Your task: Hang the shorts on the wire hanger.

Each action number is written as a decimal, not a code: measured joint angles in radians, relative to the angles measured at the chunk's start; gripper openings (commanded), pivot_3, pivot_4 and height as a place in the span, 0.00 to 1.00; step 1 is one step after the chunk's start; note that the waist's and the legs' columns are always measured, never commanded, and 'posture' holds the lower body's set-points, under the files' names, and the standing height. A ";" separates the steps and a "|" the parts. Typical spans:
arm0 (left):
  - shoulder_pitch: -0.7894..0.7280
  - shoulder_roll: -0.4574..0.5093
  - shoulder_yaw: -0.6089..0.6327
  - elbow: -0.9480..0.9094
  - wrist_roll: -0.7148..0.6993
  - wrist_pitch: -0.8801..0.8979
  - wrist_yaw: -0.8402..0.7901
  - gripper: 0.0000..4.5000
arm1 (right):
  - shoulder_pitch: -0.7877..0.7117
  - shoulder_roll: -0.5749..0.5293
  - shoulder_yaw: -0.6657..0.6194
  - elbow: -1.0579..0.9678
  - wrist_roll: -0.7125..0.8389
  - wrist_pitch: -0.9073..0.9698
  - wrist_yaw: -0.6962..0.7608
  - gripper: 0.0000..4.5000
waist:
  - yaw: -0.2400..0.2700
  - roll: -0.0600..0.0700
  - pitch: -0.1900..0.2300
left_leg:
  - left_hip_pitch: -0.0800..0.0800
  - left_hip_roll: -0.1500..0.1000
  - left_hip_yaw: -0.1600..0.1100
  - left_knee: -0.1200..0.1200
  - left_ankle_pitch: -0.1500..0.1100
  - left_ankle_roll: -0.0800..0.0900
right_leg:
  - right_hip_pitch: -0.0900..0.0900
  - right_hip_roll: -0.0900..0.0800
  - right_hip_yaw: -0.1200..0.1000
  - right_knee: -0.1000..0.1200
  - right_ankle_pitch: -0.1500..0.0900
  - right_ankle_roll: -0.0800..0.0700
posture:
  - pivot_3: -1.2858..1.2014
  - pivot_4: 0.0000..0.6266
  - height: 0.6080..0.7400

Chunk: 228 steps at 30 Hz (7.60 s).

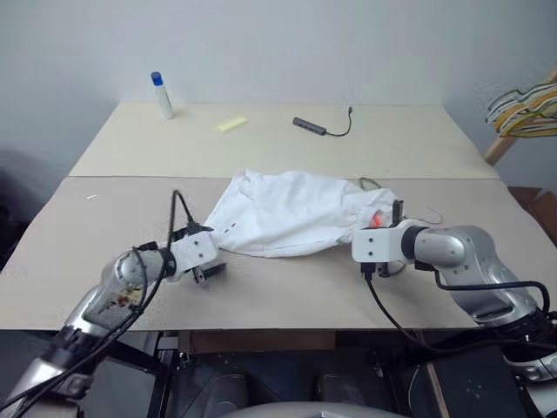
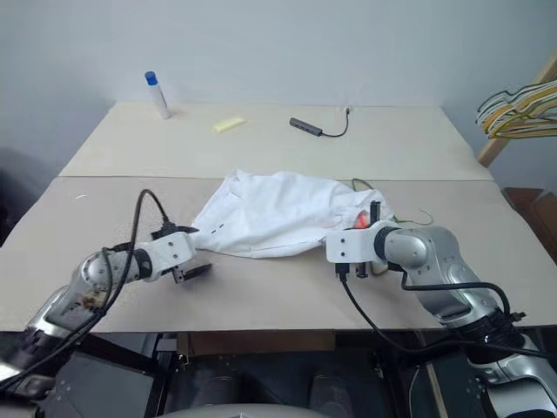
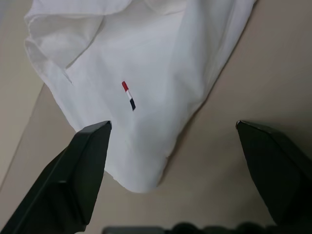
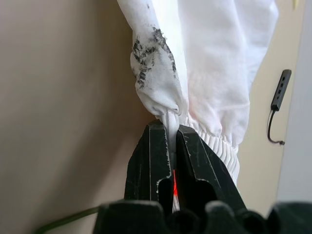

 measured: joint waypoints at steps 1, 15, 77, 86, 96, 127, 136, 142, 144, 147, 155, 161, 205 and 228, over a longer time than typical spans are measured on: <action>-0.022 -0.015 -0.017 0.030 0.036 -0.011 0.015 0.79 | -0.002 0.003 -0.002 -0.005 0.000 0.000 0.000 0.00 | 0.000 0.002 -0.002 | 0.000 0.000 0.000 0.000 0.000 0.000 | 0.000 0.000 0.000 0.000 0.000 0.000 | 0.51 0.00 1.00; -0.303 -0.178 -0.068 0.535 0.189 -0.130 0.154 0.01 | 0.001 -0.004 -0.055 -0.007 0.014 -0.006 0.001 0.00 | -0.018 0.010 -0.008 | 0.000 0.000 0.000 0.000 0.000 0.000 | 0.000 0.000 0.000 0.001 0.000 0.000 | 0.49 0.00 1.00; 0.265 0.339 0.234 -0.271 -0.222 -0.076 -0.347 0.01 | -0.380 0.109 0.076 1.204 -0.069 -1.337 -0.459 0.00 | -0.071 0.010 -0.003 | 0.020 0.000 0.017 -0.017 0.004 0.000 | 0.001 -0.001 0.021 0.003 0.000 0.000 | 0.54 0.00 1.00; 0.526 0.421 0.351 -0.514 -0.327 -0.060 -0.489 0.01 | -0.047 -0.061 0.082 0.818 0.093 -1.283 -0.324 0.00 | -0.020 0.009 -0.003 | 0.019 0.000 0.022 -0.015 0.002 0.004 | 0.000 -0.001 0.025 0.000 0.000 0.001 | 0.53 0.00 1.00; 0.492 0.375 0.336 -0.481 -0.403 -0.034 -0.584 0.43 | 0.281 -0.254 -0.020 0.412 0.441 -0.981 -0.118 0.70 | -0.015 0.008 -0.004 | 0.024 0.001 0.024 -0.016 0.001 0.004 | 0.002 0.001 0.026 0.001 0.000 0.000 | 0.52 0.00 1.00; 0.041 0.087 0.393 -0.447 -0.826 0.397 -0.432 0.63 | 0.042 -0.061 -0.076 0.367 0.448 0.417 -0.222 0.41 | -0.010 -0.002 -0.012 | 0.016 -0.001 0.021 -0.012 -0.001 0.004 | 0.000 0.001 0.024 -0.002 0.001 0.002 | 0.51 0.00 1.00; -0.043 0.028 0.352 -0.423 -0.817 0.445 -0.386 0.63 | 0.061 -0.080 -0.099 0.330 0.382 0.415 -0.227 0.01 | -0.018 -0.002 -0.012 | 0.015 -0.001 0.020 -0.012 -0.001 0.004 | -0.001 0.001 0.024 -0.003 0.001 0.003 | 0.50 0.00 1.00; -0.178 0.005 0.342 -0.334 -0.861 0.566 -0.363 0.63 | 0.058 -0.140 -0.158 0.300 0.241 0.037 -0.367 0.01 | -0.040 -0.002 -0.012 | 0.014 -0.001 0.020 -0.012 -0.001 0.004 | -0.002 0.001 0.024 -0.003 0.001 0.003 | 0.49 0.00 1.00; -0.255 -0.019 0.343 -0.281 -0.889 0.629 -0.341 0.63 | 0.059 -0.210 -0.156 0.326 0.143 -0.203 -0.450 0.01 | -0.044 -0.002 -0.012 | 0.014 -0.002 0.020 -0.012 -0.001 0.004 | -0.002 0.000 0.024 -0.003 0.001 0.004 | 0.48 0.00 1.00; -0.384 -0.052 0.346 -0.171 -0.905 0.704 -0.297 0.63 | 0.047 -0.272 -0.157 0.367 0.004 -0.501 -0.576 0.01 | -0.055 -0.002 -0.011 | 0.014 -0.002 0.020 -0.012 -0.001 0.004 | -0.002 0.000 0.024 -0.003 0.001 0.004 | 0.48 0.00 1.00; -0.529 -0.071 0.255 0.012 -0.808 0.713 -0.331 0.63 | -0.089 -0.279 -0.133 0.494 -0.287 -0.960 -0.890 0.01 | -0.115 -0.003 -0.011 | 0.015 -0.002 0.020 -0.013 0.004 -0.005 | -0.002 0.000 0.026 -0.003 0.001 0.004 | 0.47 0.00 1.00; -0.597 -0.103 0.098 0.125 -0.695 0.729 -0.413 0.63 | -0.165 -0.242 -0.132 0.499 -0.361 -1.071 -0.939 0.01 | -0.129 -0.003 -0.011 | 0.014 -0.002 0.020 -0.013 0.002 -0.001 | -0.002 0.000 0.026 -0.003 0.001 0.005 | 0.46 0.00 1.00; -0.603 -0.026 -0.048 0.015 -0.607 0.918 -0.670 0.63 | -0.205 -0.168 -0.127 0.509 -0.472 -1.122 -0.940 0.01 | -0.154 -0.003 -0.011 | 0.015 -0.002 0.013 -0.012 0.000 0.003 | -0.002 0.000 0.029 -0.002 0.001 0.005 | 0.46 0.00 1.00; -0.543 -0.002 -0.026 -0.014 -0.519 0.764 -0.528 0.00 | -0.169 -0.203 -0.088 0.483 -0.091 -1.193 -0.728 0.45 | -0.149 -0.003 -0.011 | 0.016 -0.002 0.013 -0.012 -0.001 0.004 | -0.001 0.000 0.029 -0.002 0.001 0.005 | 0.47 0.00 1.00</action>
